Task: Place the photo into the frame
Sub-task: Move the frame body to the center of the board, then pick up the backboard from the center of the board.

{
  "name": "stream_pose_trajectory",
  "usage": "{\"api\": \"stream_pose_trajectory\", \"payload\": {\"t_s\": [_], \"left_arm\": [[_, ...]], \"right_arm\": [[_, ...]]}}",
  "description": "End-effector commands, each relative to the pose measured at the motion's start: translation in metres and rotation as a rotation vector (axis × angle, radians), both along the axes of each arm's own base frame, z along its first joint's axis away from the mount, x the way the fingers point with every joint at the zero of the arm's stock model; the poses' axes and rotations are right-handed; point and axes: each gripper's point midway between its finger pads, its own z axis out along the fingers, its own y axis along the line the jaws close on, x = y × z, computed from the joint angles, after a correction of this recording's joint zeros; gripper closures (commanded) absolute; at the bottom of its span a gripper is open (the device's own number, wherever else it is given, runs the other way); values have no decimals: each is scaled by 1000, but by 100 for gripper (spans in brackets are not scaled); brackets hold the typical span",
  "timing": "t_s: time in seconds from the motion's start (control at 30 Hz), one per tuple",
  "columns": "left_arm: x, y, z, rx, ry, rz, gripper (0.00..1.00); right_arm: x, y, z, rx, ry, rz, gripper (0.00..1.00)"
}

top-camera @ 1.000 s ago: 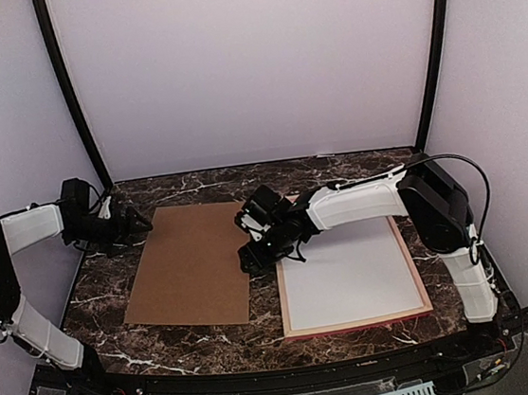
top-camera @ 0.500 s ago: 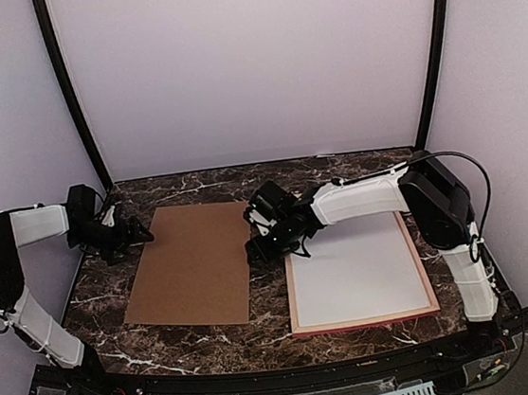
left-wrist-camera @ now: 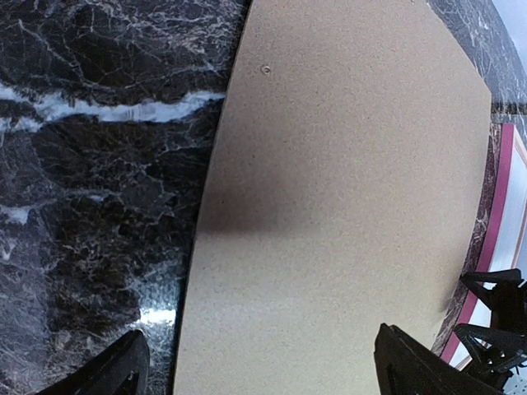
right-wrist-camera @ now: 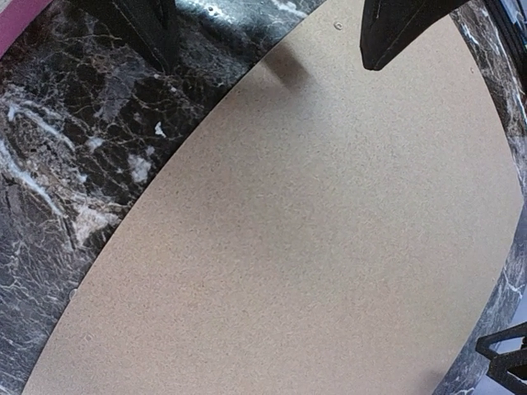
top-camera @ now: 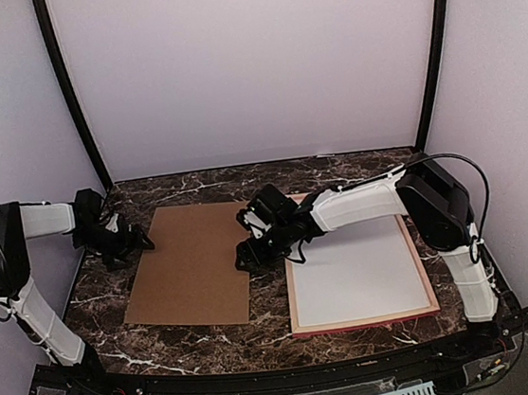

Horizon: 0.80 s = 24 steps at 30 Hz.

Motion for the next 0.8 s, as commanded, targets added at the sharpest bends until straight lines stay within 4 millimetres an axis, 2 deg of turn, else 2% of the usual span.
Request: {"api": "stream_pose_trajectory", "payload": {"t_s": [0.0,0.13,0.2,0.3,0.57,0.77], "left_arm": [[6,4,5,20,2,-11,2],[13,8,-1,49,21,-24,2],[12,8,-3,47,30,-31,2],[12,8,-7,47,30,-39,2],[8,0,-15,4,54,-57,2],[4,-6,-18,-36,60,-59,2]], "right_arm": [[-7,13,6,73,24,7,23],[-11,12,4,92,24,-3,21],[-12,12,2,95,36,-4,19],[-14,13,2,102,45,-1,11],[-18,17,2,133,72,-1,4],[-24,22,-1,174,117,-2,4]]}}
